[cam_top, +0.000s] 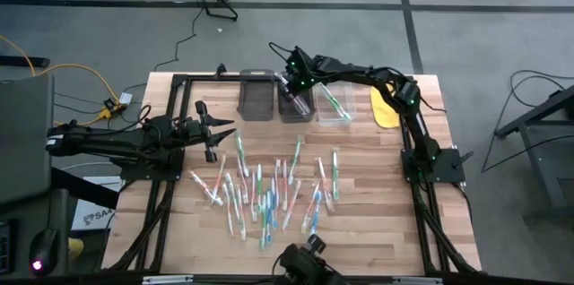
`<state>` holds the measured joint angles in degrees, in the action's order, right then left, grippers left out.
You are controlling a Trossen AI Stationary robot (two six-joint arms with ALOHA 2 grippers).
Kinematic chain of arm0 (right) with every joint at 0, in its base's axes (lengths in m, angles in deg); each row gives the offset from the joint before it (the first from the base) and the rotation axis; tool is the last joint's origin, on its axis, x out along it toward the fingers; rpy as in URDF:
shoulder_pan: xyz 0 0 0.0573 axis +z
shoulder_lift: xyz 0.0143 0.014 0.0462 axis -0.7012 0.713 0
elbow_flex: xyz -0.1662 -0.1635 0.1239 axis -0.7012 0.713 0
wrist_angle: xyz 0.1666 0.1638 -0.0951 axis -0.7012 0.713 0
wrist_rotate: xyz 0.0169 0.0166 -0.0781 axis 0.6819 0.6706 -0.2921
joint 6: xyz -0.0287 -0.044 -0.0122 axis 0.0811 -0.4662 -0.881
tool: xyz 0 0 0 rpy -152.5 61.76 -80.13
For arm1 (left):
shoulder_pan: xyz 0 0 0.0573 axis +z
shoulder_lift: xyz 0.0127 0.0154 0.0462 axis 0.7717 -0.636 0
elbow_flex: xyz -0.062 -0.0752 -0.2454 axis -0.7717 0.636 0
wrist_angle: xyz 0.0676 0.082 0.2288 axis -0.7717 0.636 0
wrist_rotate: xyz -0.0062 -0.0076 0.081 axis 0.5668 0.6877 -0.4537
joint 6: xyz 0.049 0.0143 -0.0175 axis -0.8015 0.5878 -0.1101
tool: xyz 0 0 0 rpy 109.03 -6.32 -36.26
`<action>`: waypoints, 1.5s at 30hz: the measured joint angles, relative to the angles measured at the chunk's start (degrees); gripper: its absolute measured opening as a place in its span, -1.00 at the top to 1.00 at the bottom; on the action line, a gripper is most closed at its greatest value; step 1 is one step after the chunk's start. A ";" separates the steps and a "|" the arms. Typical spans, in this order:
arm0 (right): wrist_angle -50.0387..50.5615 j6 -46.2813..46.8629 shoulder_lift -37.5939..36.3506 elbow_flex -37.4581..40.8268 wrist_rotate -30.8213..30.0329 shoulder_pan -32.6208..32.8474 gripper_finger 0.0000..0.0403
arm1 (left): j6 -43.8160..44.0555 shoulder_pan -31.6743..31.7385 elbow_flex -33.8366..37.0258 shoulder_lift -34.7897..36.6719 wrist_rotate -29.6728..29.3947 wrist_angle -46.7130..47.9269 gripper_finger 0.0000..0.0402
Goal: Pick & Place Toothbrushes
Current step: Put the orange toothbrush into the right black bin
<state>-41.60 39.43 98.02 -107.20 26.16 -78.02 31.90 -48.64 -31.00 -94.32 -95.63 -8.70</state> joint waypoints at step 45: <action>7.86 5.77 -5.04 0.02 7.97 -1.02 0.87 | 0.62 0.00 0.00 -0.02 0.17 0.02 0.50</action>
<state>-33.74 45.20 92.98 -107.18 34.13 -79.04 32.52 -48.64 -31.00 -94.34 -95.46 -8.68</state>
